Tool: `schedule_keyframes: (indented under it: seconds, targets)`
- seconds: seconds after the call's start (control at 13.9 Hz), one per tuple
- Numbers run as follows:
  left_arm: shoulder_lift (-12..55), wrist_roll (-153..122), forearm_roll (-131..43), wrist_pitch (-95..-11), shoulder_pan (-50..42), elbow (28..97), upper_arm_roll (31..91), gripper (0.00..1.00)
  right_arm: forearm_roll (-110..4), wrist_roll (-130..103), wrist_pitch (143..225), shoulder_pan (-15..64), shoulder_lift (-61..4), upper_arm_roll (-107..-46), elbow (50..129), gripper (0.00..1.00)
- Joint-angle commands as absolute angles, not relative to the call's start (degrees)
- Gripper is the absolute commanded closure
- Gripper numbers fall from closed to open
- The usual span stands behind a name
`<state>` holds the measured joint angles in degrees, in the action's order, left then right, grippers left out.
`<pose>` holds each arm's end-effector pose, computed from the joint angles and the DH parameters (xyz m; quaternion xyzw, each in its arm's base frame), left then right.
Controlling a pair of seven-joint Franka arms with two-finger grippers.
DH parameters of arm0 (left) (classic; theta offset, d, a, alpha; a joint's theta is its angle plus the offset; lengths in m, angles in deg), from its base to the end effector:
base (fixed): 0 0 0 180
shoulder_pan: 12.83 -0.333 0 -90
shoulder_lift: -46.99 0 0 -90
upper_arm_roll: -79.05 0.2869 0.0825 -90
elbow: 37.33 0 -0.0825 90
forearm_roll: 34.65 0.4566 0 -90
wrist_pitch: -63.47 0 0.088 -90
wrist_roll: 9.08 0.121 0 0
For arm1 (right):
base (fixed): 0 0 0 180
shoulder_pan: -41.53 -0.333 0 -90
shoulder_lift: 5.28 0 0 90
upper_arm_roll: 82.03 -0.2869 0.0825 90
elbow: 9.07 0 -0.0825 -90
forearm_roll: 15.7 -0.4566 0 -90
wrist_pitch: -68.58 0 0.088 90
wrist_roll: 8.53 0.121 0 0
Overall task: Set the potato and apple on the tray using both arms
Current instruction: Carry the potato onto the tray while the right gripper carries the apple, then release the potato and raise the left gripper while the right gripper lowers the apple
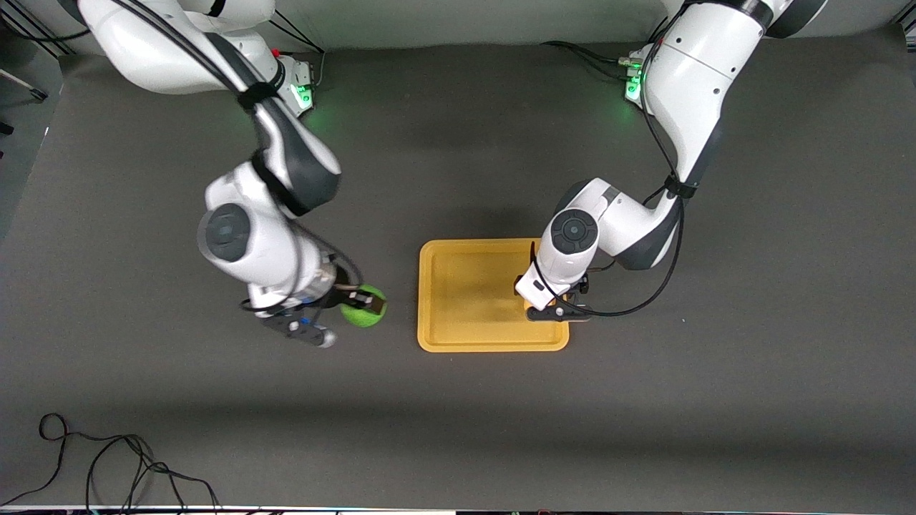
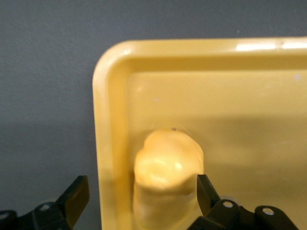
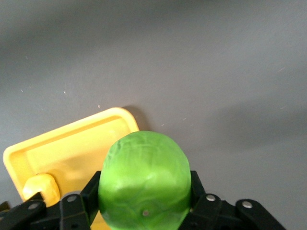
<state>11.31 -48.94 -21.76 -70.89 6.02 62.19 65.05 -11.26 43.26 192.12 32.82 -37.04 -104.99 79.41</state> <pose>0.5970 -0.3739 0.1414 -0.9999 -0.0050 -0.0100 0.0049 0.6601 0.3650 0.2867 -0.9788 0.1863 0.0079 0.0848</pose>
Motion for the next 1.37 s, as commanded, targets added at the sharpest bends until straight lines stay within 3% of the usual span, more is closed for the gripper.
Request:
schedule_keyframes:
  seconds: [0.0,0.22,0.5,0.79,0.86,0.94,1.15,1.3]
  targets:
    - [17.52,-47.85,-20.76,-64.6,3.28,62.25,65.25,0.0,-4.64,54.0,193.03,31.52,-45.59,-110.14,73.12,0.64]
    - [25.35,-34.61,-24.0,-57.13,-4.37,62.34,64.81,0.0,4.59,65.63,200.13,27.65,-53.85,-112.86,70.3,0.64]
    - [34.67,-24.57,-26.29,-51.06,-11.94,62.34,64.99,0.0,12.13,75.64,203.58,23.34,-61.33,-113.4,65.57,0.64]
    - [39.69,-16.23,-28.91,-45.44,-16.95,61.9,65.25,0.0,15.77,77.17,203.58,23.16,-63.63,-113.49,65.64,0.63]
    - [40.92,-14.72,-30.59,-44.55,-18.44,61.64,65.34,0.0,15.77,77.6,203.67,22.98,-63.81,-113.49,65.47,0.42]
    - [42.23,-14.45,-31.39,-43.93,-20.37,60.5,65.25,0.0,15.51,77.69,203.59,22.98,-63.73,-113.49,65.47,0.03]
    - [42.6,-10.75,-32.09,-32.8,-23.11,51.29,65.34,0.0,15.59,77.17,202.1,23.59,-62.15,-113.67,65.9,0.0]
    - [42.69,-11.28,-32.8,-30.83,-23.11,49.77,65.25,0.0,15.59,75.59,196.41,25.87,-58.47,-114.81,66.25,0.0]
